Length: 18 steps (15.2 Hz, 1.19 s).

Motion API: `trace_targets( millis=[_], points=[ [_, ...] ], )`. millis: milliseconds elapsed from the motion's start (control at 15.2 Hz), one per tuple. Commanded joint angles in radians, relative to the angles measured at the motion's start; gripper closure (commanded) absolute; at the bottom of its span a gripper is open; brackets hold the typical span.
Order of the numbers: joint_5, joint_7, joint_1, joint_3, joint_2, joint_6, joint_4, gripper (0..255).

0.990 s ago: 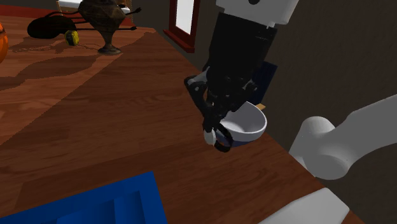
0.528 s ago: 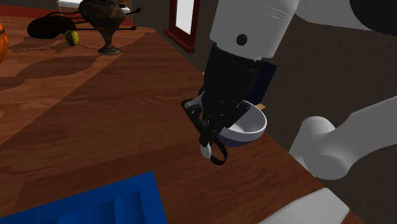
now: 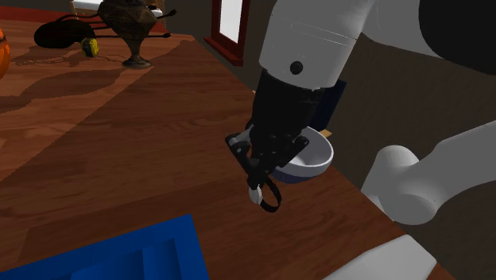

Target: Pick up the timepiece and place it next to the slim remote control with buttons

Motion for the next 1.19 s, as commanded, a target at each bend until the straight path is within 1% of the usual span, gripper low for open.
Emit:
trace_targets(
  millis=[0,66,396,660,1122],
  points=[
    [0.000,0.000,0.000,0.000,0.000,0.000,0.000,255],
    [0.000,0.000,0.000,0.000,0.000,0.000,0.000,0],
    [0.000,0.000,0.000,0.000,0.000,0.000,0.000,0],
    [-0.022,0.011,-0.010,-0.028,0.017,-0.121,0.135,0],
    [-0.022,0.011,-0.010,-0.028,0.017,-0.121,0.135,0]
  ],
)
